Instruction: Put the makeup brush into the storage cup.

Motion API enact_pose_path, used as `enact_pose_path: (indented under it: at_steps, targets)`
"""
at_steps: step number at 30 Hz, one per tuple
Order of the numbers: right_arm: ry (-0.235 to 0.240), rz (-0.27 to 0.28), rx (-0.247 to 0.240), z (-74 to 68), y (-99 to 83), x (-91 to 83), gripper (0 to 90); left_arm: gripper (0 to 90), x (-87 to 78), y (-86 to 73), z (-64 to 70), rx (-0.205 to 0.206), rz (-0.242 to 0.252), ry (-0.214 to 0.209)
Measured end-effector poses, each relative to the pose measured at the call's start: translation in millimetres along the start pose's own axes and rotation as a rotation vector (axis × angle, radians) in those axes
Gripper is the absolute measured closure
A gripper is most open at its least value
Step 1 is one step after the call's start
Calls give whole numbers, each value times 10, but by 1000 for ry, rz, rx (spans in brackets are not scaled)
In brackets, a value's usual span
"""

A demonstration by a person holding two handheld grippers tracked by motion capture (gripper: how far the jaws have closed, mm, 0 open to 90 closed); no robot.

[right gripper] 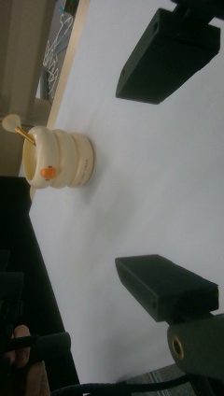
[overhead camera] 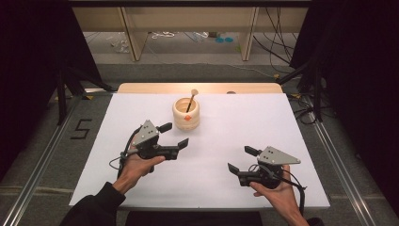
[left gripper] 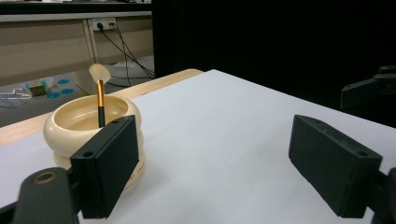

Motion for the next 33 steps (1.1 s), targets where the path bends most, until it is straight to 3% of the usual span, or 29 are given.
enact_pose_path:
  at_steps: [5,6,8,15,27,30,33]
  targets:
    - [-1,5,1,-2,2,-3,165,158,-26,-29,47,-7,0,-5]
    - [-17,-32,-6,8,-3,-38,165,158,-29,-33,53,2,3,-7]
    - [-10,-5,-1,5,3,-18,165,158,-37,-54,73,0,2,-6]
    - [-5,-15,-4,3,4,-25,165,158,-41,-103,134,22,-11,-16]
    - [-13,-1,-3,3,14,-37,165,158,-107,-186,218,14,-23,-33]
    - [-11,-1,-3,-1,15,-35,165,158,-128,-230,206,32,-37,-26]
    - [-11,2,-1,-3,20,-39,165,159,-158,-267,205,15,-39,-22]
Point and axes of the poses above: each handheld gripper's, and its own axes: x roughly forward along the jaws, y roughly out of its top, z roughly to its right, the point moved 4 cm from there along x, roughly forward along the jaws, and after that the axes turned 5 degrees about -z, right-handed, at the moved point
